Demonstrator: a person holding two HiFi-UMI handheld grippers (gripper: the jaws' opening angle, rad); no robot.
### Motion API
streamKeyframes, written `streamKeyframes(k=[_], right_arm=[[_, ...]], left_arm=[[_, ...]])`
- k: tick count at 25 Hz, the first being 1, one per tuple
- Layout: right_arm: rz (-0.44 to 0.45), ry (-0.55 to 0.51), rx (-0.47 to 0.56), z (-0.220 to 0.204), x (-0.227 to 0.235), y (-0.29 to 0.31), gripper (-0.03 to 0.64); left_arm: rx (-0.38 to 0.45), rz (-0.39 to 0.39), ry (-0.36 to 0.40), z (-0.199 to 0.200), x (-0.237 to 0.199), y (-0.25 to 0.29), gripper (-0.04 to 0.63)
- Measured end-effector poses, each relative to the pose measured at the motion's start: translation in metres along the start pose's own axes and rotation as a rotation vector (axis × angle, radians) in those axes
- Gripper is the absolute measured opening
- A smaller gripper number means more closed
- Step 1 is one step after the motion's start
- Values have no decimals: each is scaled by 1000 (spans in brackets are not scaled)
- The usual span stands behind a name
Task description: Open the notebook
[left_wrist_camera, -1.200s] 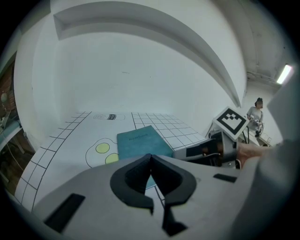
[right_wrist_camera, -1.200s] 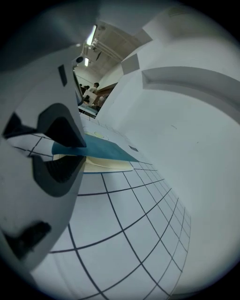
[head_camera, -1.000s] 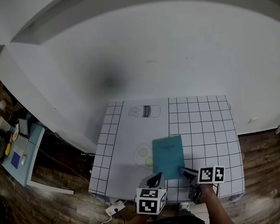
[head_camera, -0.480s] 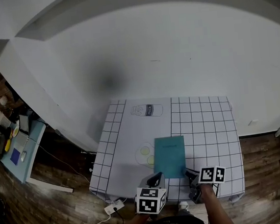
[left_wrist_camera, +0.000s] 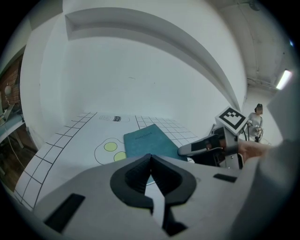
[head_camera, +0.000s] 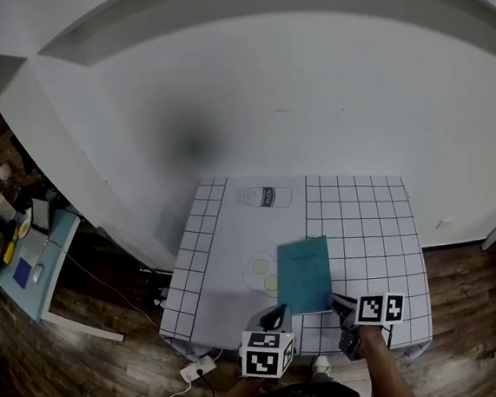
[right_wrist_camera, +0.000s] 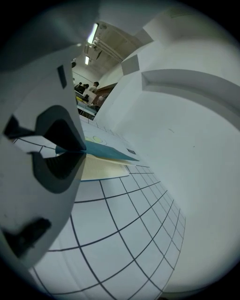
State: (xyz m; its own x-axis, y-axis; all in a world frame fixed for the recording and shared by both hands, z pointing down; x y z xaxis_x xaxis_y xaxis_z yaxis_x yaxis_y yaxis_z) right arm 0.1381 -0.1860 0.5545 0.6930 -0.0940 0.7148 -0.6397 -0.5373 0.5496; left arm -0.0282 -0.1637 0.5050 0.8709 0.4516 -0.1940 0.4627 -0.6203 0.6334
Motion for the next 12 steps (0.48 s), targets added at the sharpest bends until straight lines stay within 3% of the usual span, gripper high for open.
streamKeyframes(k=[12], right_arm=[[-11, -101, 57, 11, -56, -4, 25]], left_arm=[[42, -23, -28, -2, -20, -16, 11]])
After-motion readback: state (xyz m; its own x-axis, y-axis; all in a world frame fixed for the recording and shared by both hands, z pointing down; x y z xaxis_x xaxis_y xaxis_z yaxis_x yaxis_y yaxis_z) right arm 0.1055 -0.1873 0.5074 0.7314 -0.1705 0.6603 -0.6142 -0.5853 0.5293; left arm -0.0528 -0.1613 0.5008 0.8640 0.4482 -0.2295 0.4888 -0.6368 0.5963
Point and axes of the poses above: the fingertips, and each gripper's own axes: y forward along the fingers, x to its right, z out of its top, the point moved 5 cm from there along -y, backward along the fingers, and after that the axes turned 3 degrees about -x, right-handed, at the moved point
